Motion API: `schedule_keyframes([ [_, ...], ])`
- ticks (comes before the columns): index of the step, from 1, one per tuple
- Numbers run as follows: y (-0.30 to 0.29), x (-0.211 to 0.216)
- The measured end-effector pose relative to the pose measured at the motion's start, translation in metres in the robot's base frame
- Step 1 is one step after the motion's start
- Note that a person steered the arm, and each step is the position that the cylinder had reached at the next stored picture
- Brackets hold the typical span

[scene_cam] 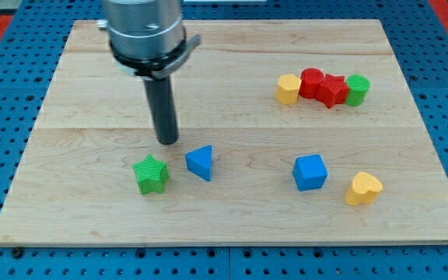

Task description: Move the arm to the top of the green star

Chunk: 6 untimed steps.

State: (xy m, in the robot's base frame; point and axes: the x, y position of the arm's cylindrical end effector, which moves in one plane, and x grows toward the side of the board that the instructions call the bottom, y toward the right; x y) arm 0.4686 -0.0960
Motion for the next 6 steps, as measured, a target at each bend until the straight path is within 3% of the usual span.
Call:
schedule_keyframes([
  [1, 0.003, 0.062],
  [2, 0.001, 0.071],
  [4, 0.018, 0.025],
  [6, 0.181, 0.046],
])
